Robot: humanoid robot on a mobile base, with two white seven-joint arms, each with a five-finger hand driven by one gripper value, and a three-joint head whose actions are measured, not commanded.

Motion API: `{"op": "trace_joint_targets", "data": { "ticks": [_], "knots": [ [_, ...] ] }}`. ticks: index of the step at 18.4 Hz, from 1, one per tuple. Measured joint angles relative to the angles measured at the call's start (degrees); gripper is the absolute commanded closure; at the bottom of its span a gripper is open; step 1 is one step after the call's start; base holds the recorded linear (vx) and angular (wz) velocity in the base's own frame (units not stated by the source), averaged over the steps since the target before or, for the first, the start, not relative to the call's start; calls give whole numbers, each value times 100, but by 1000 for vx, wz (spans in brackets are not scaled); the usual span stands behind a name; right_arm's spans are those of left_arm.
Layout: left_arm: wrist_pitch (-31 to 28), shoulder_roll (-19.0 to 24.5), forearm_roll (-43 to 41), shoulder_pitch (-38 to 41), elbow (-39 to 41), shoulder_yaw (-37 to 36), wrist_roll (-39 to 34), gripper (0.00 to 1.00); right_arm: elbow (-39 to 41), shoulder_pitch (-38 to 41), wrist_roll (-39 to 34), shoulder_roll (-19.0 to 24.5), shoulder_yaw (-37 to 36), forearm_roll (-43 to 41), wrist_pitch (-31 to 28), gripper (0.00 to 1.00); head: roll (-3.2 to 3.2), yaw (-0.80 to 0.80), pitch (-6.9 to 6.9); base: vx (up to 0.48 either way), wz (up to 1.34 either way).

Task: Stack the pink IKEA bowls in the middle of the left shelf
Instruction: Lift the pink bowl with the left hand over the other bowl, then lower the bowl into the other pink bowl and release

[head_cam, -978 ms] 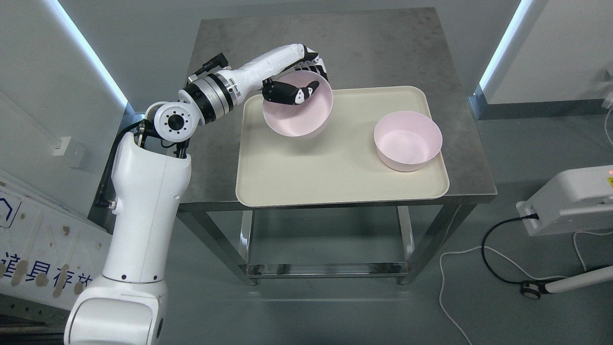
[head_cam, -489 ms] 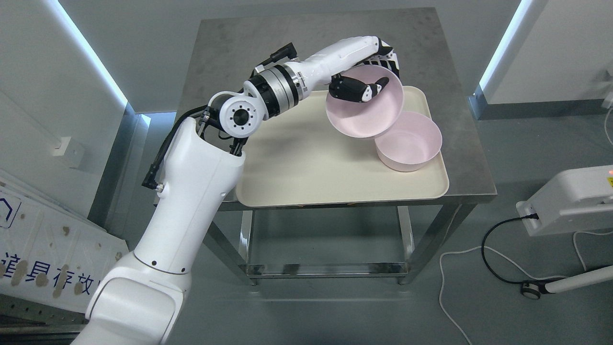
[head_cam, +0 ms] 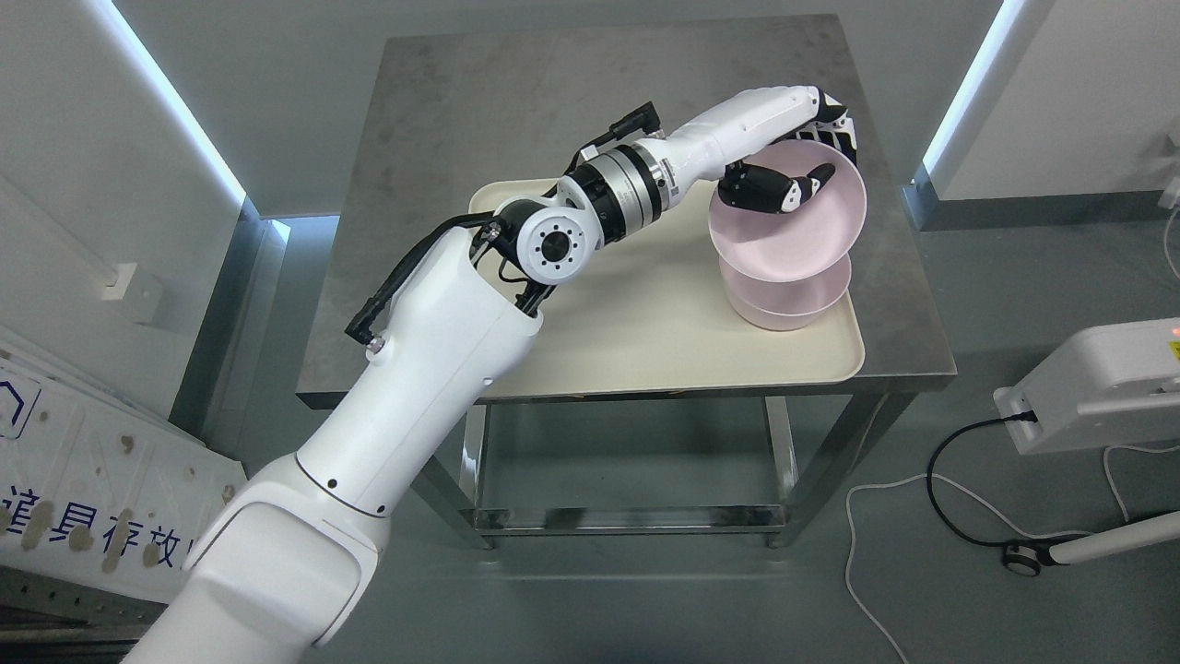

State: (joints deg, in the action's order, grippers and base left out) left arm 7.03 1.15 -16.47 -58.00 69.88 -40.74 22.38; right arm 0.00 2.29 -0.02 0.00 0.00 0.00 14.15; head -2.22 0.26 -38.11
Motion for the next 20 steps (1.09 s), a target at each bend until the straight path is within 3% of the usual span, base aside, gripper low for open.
{"op": "trace_joint_targets", "data": {
  "ticks": [7,8,9,16,20],
  "knots": [
    [-1,-55,87,-156,-513,-350,-71,95,0,0,0,0,0,0,0,0,0,0,0,0,0],
    [-1,-62,89,-167,-563,-369,-73,90,0,0,0,0,0,0,0,0,0,0,0,0,0],
    [-1,-66,89,-177,-614,-384,-74,77,0,0,0,0,0,0,0,0,0,0,0,0,0],
    [2,-89,115,-202,-774,-174,-17,24,0,0,0,0,0,0,0,0,0,0,0,0,0],
    [262,-98,467,-15,-601,270,-77,20,0,0,0,0,0,0,0,0,0,0,0,0,0]
  ]
}}
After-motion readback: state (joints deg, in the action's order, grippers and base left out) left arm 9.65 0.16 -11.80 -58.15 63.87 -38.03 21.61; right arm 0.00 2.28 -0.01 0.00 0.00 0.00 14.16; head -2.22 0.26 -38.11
